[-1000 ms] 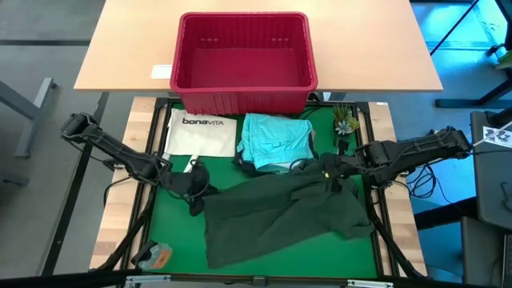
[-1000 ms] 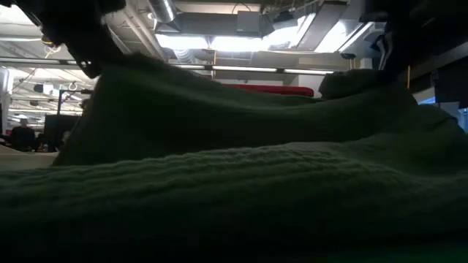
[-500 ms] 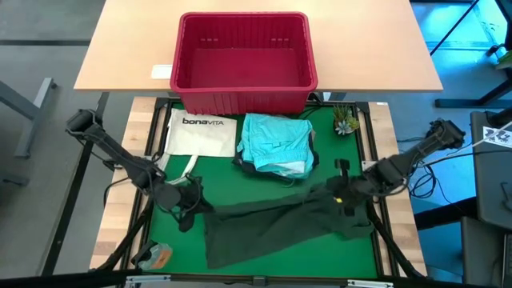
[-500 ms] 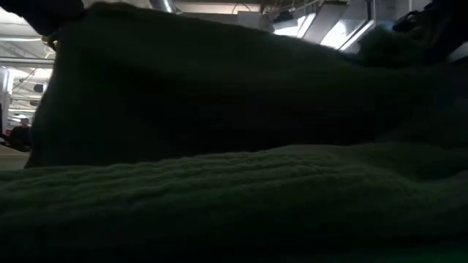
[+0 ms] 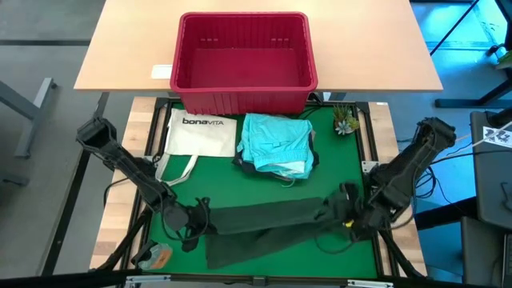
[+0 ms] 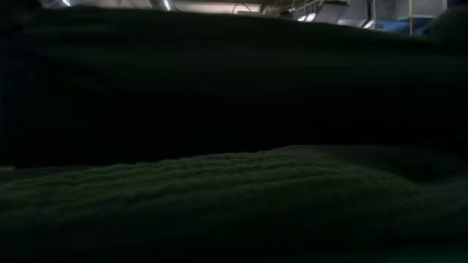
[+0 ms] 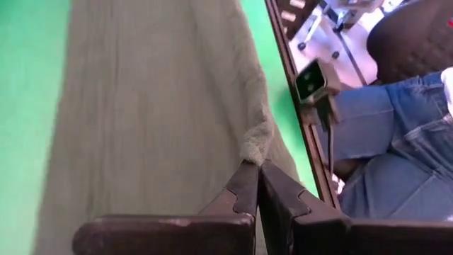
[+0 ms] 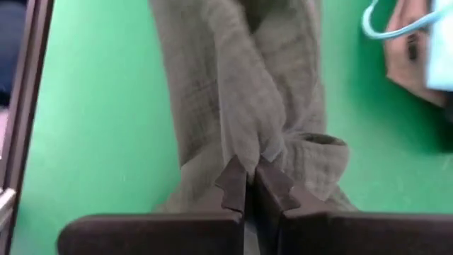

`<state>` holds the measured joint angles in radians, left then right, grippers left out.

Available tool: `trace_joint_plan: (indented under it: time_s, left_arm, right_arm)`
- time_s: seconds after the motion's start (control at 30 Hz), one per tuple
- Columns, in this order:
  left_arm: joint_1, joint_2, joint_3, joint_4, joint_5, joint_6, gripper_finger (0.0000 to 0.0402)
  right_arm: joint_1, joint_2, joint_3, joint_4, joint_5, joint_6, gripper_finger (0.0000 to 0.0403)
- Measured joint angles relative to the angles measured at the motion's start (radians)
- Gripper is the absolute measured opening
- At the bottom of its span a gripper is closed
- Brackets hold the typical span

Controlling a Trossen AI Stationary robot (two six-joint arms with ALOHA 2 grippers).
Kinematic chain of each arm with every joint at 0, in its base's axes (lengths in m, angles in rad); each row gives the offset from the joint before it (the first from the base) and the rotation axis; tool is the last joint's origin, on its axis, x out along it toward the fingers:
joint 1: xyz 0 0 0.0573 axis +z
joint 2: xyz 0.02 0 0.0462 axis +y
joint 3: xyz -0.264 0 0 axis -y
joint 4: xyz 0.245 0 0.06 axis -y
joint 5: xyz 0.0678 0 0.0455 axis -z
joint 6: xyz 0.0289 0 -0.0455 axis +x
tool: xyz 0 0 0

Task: Fold Laundry from Bin
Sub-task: Fold the green polo shirt from the red laundry bin

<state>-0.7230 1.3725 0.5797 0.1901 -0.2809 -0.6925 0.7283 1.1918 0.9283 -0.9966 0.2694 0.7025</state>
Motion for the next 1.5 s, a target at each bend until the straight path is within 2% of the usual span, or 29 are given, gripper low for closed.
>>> trace_joint_plan:
  time_s: [0.17, 0.4, 0.6, 0.77, 0.87, 1.23, 1.37, 1.5]
  left_arm:
    - [-0.019, 0.08, 0.0, 0.047, 0.013, -0.057, 0.0]
    - [-0.026, 0.165, 0.0, 0.155, 0.069, -0.065, 0.0]
    - [-0.025, 0.18, 0.0, 0.173, 0.109, -0.066, 0.0001]
    - [-0.025, 0.18, 0.0, 0.16, 0.122, -0.1, 0.0029]
    - [-0.011, 0.18, 0.0, 0.156, 0.123, -0.143, 0.0054]
    - [0.037, 0.18, 0.0, 0.16, 0.105, -0.171, 0.0141]
    - [0.046, 0.18, 0.0, 0.162, 0.059, -0.171, 0.0159]
    - [0.06, 0.18, 0.0, 0.163, 0.052, -0.171, 0.0168]
  right_arm:
    - [0.033, 0.091, 0.0, 0.003, -0.003, 0.0, 0.0007]
    - [0.031, 0.197, 0.0, 0.006, -0.064, -0.002, 0.0007]
    - [0.031, 0.222, 0.0, 0.018, -0.083, -0.001, 0.0007]
    - [0.031, 0.222, -0.001, 0.025, -0.121, -0.001, 0.0012]
    - [0.031, 0.222, -0.001, 0.027, -0.141, -0.002, 0.0034]
    - [0.031, 0.222, -0.001, 0.027, -0.188, -0.001, 0.0183]
    - [0.031, 0.222, -0.001, 0.026, -0.257, -0.001, 0.0213]
    - [0.031, 0.222, 0.004, 0.008, -0.363, -0.003, 0.0224]
